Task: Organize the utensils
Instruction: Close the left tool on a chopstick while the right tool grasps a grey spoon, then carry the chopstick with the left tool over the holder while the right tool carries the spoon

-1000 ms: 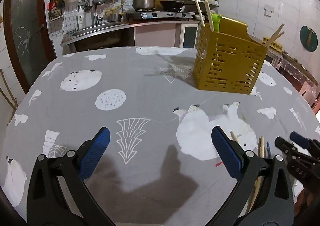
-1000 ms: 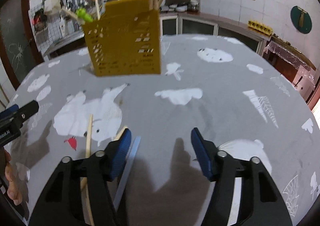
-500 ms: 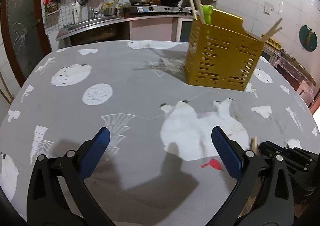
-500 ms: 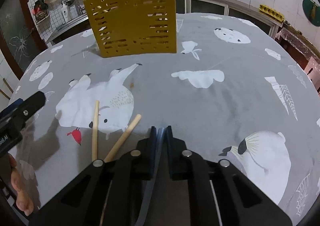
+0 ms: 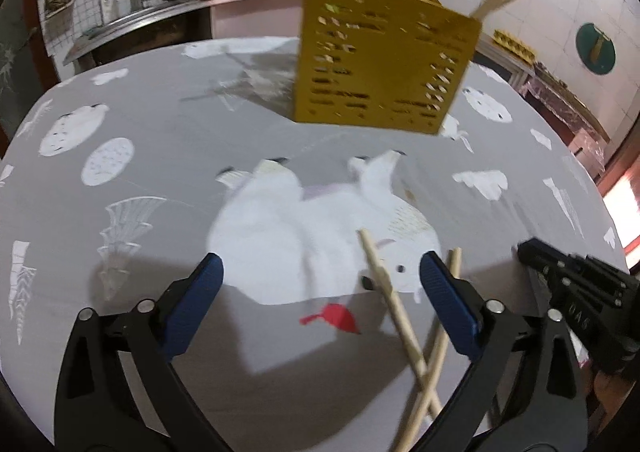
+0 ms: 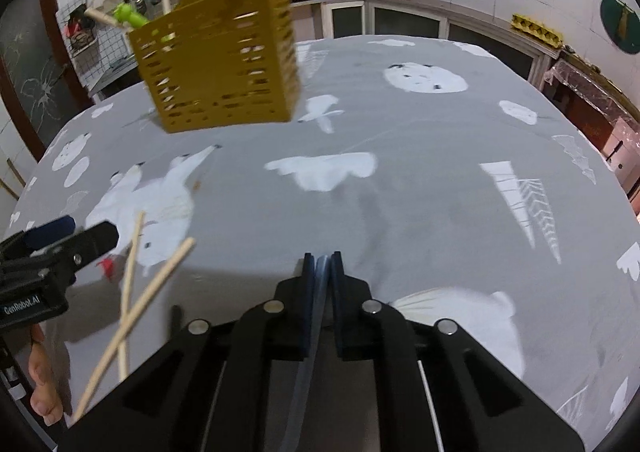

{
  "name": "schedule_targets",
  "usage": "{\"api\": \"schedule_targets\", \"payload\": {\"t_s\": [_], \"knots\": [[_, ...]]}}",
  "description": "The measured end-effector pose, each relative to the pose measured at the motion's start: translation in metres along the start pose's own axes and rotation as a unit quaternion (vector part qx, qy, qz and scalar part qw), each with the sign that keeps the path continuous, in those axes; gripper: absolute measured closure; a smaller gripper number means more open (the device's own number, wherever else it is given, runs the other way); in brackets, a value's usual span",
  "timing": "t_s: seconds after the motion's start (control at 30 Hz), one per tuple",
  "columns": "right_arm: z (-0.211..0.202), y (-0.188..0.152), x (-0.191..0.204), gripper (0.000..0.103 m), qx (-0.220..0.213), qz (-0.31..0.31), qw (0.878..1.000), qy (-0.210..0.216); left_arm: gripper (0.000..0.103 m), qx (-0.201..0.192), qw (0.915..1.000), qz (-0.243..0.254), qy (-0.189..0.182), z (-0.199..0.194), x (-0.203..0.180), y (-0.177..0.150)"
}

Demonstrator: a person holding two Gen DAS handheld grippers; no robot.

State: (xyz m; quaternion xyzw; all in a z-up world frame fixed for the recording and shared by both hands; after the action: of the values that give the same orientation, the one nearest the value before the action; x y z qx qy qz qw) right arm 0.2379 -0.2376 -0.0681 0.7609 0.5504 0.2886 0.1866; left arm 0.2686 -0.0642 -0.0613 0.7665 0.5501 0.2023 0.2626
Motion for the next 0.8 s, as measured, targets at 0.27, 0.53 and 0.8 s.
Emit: {"api": "schedule_targets", "payload": {"t_s": [0.27,0.53,0.8], "knots": [[0.003,0.009,-0.017,0.094,-0.002,0.004,1.0,0.005,0.038,0.043,0.9987,0.022,-0.017,0.021,-0.024,0.0],[0.004,0.006,-0.013,0.093,0.006,0.019,1.0,0.001,0.054,0.057,0.9983,0.007,0.009,0.025,-0.022,0.005],[0.003,0.004,-0.012,0.093,0.011,0.014,1.0,-0.02,0.078,0.073,0.9968,0.015,0.031,0.024,-0.028,0.006]]}}
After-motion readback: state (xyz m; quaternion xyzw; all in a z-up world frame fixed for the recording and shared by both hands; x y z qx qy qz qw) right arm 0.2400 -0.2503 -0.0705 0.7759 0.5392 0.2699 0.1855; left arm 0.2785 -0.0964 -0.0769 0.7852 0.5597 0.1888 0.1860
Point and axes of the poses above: each gripper's, at about its wrist camera, not at the fingertips, and z roughly the way its jaws point, x to its left, y to its top, the point moved 5 cm from there along z, roughly the way its jaws point, and after that the axes turned 12 degrees about z, right-handed, at the moved point
